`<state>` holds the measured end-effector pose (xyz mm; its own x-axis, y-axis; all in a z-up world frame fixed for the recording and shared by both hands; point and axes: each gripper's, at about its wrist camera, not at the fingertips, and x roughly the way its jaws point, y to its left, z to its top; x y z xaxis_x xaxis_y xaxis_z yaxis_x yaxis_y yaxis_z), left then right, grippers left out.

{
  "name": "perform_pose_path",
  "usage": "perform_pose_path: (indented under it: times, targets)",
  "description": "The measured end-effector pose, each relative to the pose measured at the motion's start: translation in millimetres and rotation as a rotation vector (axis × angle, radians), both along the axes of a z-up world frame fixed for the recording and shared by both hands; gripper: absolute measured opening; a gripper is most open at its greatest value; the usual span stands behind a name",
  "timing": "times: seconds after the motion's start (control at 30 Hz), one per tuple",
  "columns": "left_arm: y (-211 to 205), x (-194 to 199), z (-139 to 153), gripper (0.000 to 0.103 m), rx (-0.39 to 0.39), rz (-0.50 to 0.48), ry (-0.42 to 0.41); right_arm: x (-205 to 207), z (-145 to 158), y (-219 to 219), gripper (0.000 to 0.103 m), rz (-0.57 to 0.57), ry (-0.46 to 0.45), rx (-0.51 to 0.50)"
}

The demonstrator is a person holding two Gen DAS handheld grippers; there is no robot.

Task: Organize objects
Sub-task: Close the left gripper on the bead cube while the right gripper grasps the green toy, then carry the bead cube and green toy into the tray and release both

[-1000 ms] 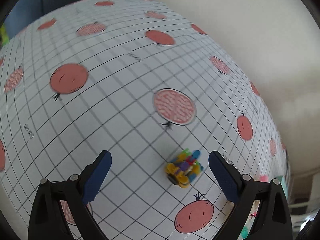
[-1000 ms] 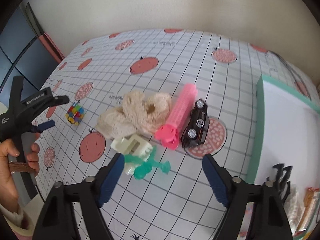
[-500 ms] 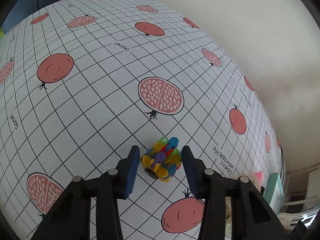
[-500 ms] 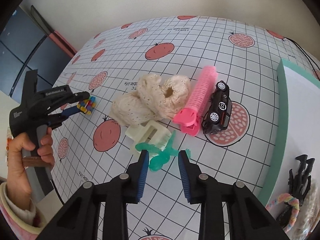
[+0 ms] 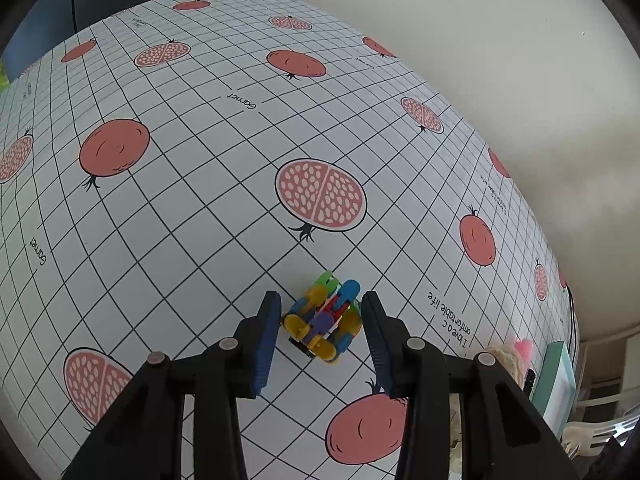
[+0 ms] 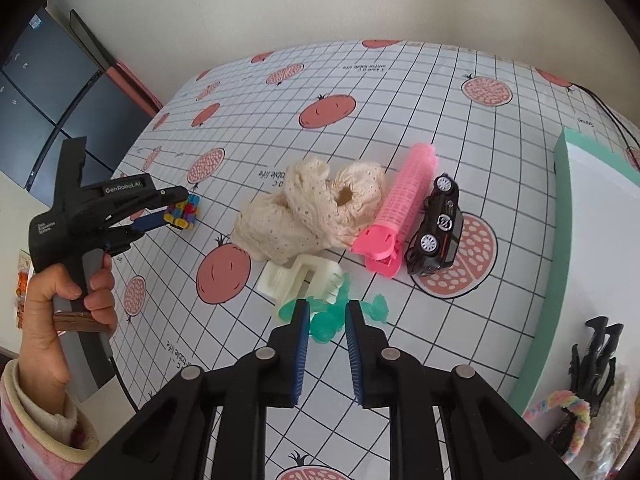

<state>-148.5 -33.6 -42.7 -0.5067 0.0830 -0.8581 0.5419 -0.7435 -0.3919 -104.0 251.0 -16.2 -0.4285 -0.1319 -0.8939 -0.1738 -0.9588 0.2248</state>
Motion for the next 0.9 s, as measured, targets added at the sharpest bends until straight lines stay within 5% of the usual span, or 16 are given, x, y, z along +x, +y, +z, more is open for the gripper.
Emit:
perform_pose_path:
  times: [0.4, 0.9]
  targets:
    - [4, -1, 17, 0.042, 0.009, 0.011, 0.041, 5, 20, 9, 0.014, -0.012, 0.050, -0.004]
    - [22, 0, 65, 0.042, -0.006, 0.000, 0.187, 24, 58, 52, 0.014, -0.135, 0.134, 0.044]
